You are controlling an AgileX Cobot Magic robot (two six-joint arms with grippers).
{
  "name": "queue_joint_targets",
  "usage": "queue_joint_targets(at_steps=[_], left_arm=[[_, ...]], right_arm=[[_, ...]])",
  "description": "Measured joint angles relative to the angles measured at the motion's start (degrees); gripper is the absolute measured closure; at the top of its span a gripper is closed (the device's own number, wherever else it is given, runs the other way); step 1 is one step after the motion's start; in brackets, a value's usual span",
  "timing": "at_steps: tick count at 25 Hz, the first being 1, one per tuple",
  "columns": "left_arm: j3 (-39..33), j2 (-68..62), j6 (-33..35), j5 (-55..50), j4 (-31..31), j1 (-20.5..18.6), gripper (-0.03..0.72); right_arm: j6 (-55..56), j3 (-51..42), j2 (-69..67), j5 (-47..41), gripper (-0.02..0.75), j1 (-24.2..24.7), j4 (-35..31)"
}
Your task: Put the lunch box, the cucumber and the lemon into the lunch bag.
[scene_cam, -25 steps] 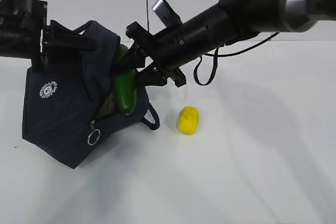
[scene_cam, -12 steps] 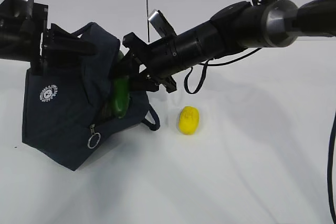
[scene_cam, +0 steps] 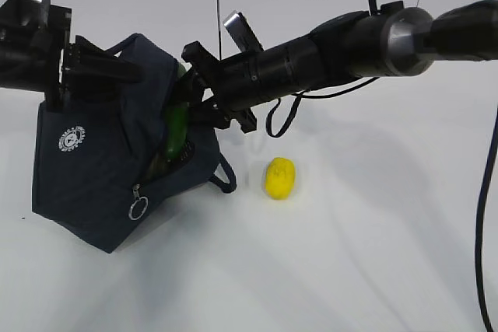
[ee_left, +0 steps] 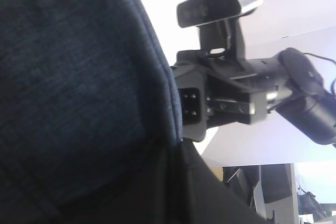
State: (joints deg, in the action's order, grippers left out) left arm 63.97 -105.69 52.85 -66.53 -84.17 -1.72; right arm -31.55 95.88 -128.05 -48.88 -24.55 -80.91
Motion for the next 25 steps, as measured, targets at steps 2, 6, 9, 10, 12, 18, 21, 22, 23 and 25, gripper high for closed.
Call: queue_joint_targets(at_steps=[2,6,9,10,12,18,21,22,23,25], left_arm=[[0.0,0.0,0.0,0.0,0.0,0.0,0.691],[0.0,0.0,-0.1,0.0,0.0,0.0,0.691],[0.0,0.0,-0.1,0.0,0.0,0.0,0.691],[0.0,0.0,-0.1,0.0,0.0,0.0,0.691],[0.0,0.0,-0.1,0.0,0.0,0.0,0.691],[0.0,0.0,-0.1,0.0,0.0,0.0,0.691],[0.0,0.0,-0.1,0.0,0.0,0.0,0.691],[0.0,0.0,-0.1,0.0,0.0,0.0,0.691],[0.0,0.0,-0.1,0.0,0.0,0.0,0.691],[0.0,0.0,-0.1,0.0,0.0,0.0,0.691]], right_arm=[[-0.6,0.0,-0.9,-0.1,0.411,0.0,-1.8],[-0.8,0.1,-2.5,-1.7,0.411,0.0,-3.0],[-0.9,0.1,-2.8,-2.1,0.405,0.0,-3.2],[-0.9,0.1,-2.8,-2.3,0.398,0.0,-3.4],[-0.9,0.1,-2.8,-2.4,0.374,0.0,-3.4],[-0.8,0.2,-2.8,-3.3,0.308,0.0,-3.5],[-0.7,0.2,-2.8,-4.1,0.297,0.0,-3.5],[-0.7,0.2,-2.8,-4.4,0.295,0.0,-3.5],[-0.6,0.2,-2.8,-4.7,0.293,0.0,-3.5],[-0.6,0.2,-2.8,-4.9,0.293,0.0,-3.5]])
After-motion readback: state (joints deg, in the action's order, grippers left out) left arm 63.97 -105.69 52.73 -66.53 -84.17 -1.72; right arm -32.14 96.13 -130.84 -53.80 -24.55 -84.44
